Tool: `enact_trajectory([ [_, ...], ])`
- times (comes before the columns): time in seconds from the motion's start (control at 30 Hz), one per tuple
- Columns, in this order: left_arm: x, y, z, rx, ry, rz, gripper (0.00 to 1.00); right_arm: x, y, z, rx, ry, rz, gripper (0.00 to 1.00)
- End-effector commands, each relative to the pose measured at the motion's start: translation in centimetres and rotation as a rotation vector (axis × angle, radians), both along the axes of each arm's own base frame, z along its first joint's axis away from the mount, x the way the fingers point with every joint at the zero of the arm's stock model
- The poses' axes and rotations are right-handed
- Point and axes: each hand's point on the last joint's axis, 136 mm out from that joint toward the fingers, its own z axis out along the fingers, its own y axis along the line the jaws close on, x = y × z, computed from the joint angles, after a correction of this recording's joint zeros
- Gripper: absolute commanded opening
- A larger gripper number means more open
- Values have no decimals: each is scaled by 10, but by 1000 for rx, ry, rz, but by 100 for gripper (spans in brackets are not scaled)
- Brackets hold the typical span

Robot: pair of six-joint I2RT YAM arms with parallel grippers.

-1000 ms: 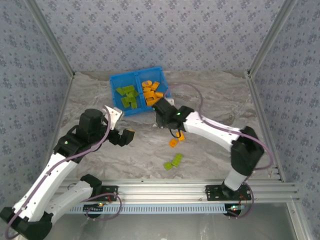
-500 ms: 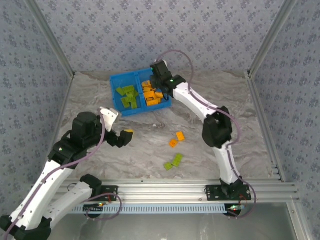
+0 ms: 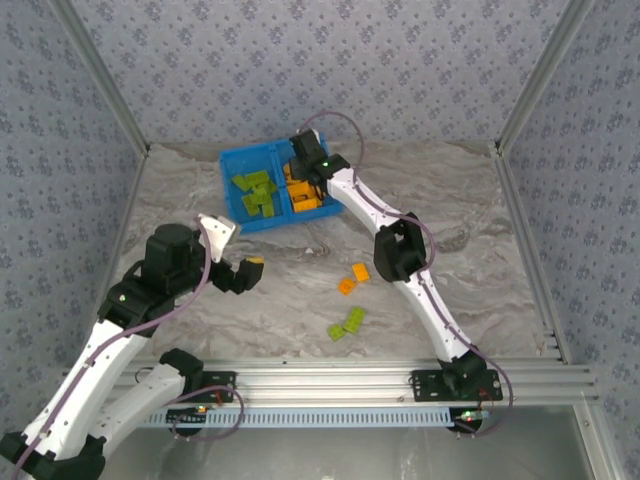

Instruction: Sort the legos into containers by color

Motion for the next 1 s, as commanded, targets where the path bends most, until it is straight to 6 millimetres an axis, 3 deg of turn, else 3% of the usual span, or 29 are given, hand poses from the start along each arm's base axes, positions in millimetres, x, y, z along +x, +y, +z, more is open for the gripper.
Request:
enact_trajectory([
  [0.0, 1, -4, 5, -26, -10, -11, 99, -2, -3, 58, 45, -57, 24, 64],
  [0.2, -2, -13, 3, -38, 24, -60, 99, -56, -26, 110, -1, -22, 35, 65],
  [0.3, -1, -11, -1, -14, 33, -56, 99, -96, -53, 124, -26, -15, 41, 66],
  [0.33, 0, -11, -2, -12, 35, -55, 99, -113, -63, 114, -41, 17, 60, 67],
  [0.37, -1, -11, -2, -12, 35, -55, 99, -129, -72, 122, -20, 5, 81, 68],
  [0.5, 0, -14, 1, -31, 33, -59, 99, -195, -109, 96, -4, 65, 117, 69],
  [0.67, 0, -16, -2, -31, 48, -75, 99, -276, -144, 24, -15, 231, 153, 72],
  [0.8, 0, -19, -7, -19, 65, -99, 99, -305, -155, -15, -35, 330, 181, 75],
  [0.97, -5, -32, -13, -43, 120, -172, 99, -308, -150, -48, -61, 432, 217, 82],
])
